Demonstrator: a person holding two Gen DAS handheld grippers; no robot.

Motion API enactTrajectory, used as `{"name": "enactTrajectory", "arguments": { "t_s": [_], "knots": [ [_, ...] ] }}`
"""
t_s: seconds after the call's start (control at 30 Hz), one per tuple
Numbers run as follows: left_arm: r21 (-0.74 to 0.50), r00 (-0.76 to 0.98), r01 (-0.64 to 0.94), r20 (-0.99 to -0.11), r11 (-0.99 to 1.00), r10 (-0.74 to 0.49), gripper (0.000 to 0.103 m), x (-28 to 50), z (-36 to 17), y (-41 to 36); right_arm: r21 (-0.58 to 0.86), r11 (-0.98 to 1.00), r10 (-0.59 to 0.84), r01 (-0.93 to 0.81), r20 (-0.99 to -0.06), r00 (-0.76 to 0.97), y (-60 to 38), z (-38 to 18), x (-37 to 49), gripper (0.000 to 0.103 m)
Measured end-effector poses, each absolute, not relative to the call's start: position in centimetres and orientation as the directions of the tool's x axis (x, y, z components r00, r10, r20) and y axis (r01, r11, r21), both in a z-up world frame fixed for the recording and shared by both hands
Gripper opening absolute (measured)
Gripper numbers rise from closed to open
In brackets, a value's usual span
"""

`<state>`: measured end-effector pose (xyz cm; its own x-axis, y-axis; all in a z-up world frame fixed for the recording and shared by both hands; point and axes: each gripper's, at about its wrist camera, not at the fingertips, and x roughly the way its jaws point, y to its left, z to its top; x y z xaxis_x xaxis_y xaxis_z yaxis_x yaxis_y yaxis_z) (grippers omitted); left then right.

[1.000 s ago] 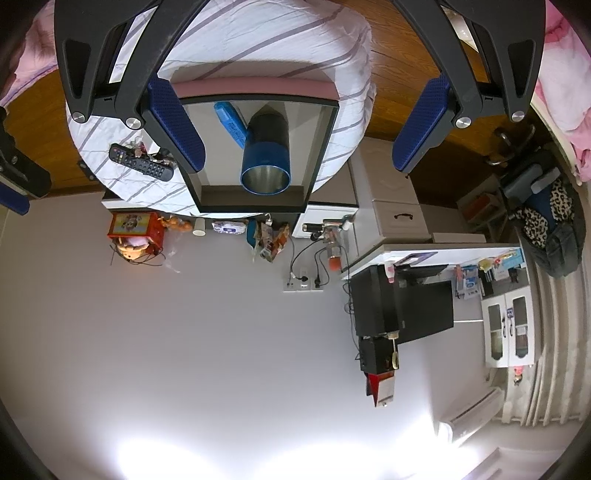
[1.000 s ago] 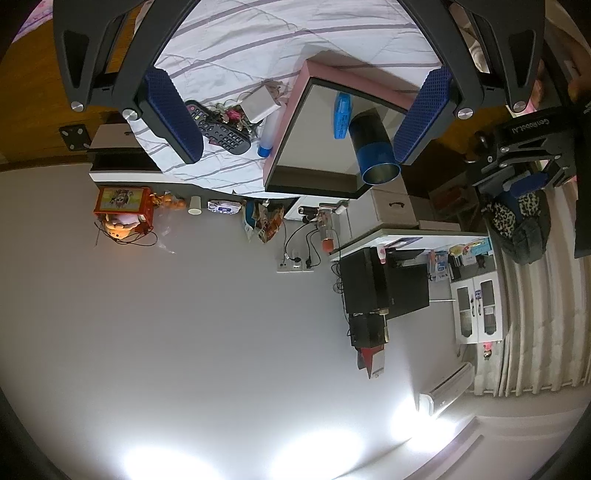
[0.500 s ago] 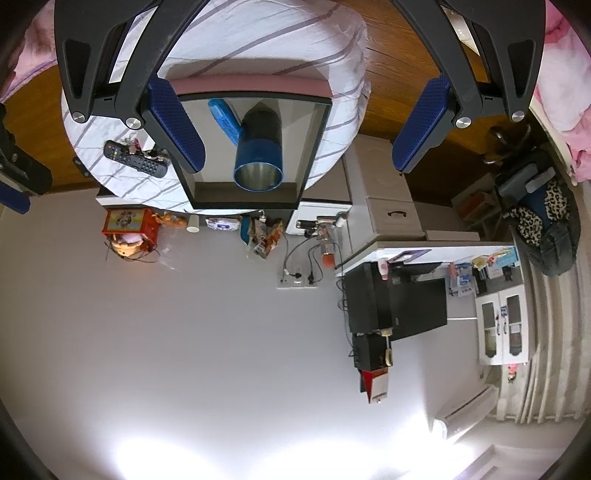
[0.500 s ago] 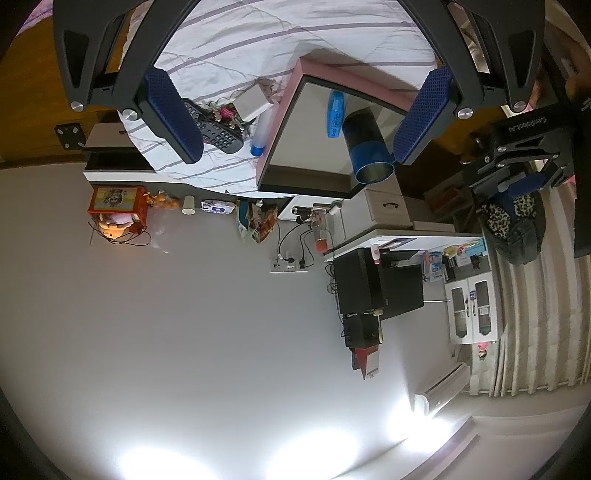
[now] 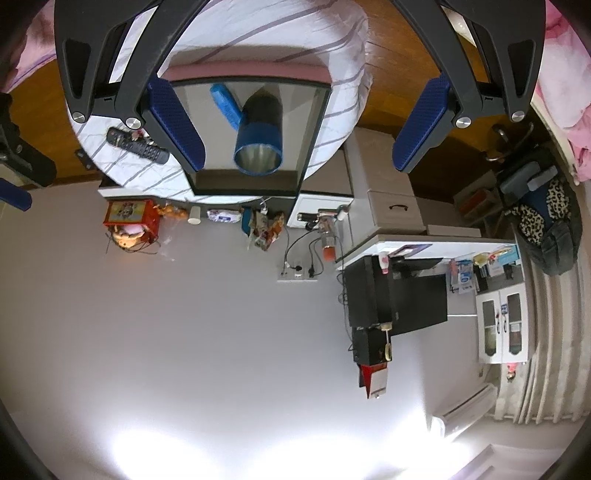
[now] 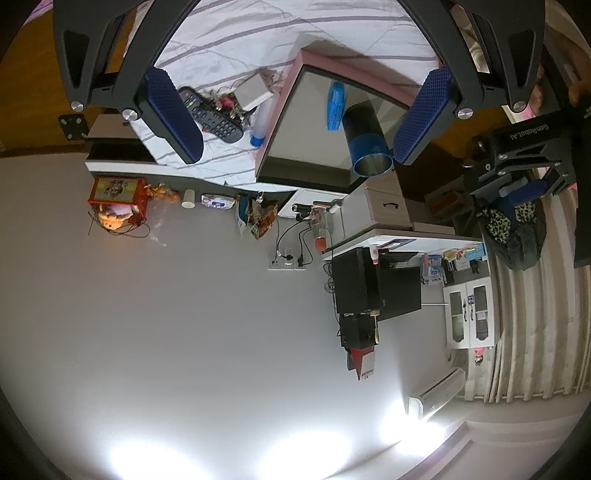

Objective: Organize rigid objects
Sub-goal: 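Move both tools toward the pink-sided tray on the bed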

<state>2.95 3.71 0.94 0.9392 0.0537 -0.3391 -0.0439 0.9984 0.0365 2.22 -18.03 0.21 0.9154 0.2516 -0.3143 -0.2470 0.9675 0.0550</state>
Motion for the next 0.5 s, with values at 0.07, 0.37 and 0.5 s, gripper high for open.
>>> {"name": "enactTrajectory", "arguments": {
  "t_s": [0.07,0.37,0.5],
  "knots": [
    [0.026,0.942,-0.04,-0.333,0.999,0.046,0.103,3.1,1.4,3.7,0.044,0.969,0.245,-0.243,-0.308,0.919,-17.9,0.8,2.2,0.103],
    [0.024,0.947,-0.027,-0.32,0.999,0.033,0.103,3.8,2.4,3.5,0.037,0.973,0.229,-0.228,-0.294,0.928,-18.2,2.0,2.5,0.103],
    [0.024,0.947,-0.022,-0.32,0.999,0.029,0.103,4.0,2.5,3.3,0.046,0.974,0.226,-0.222,-0.29,0.93,-18.3,2.2,2.6,0.103]
  ]
}}
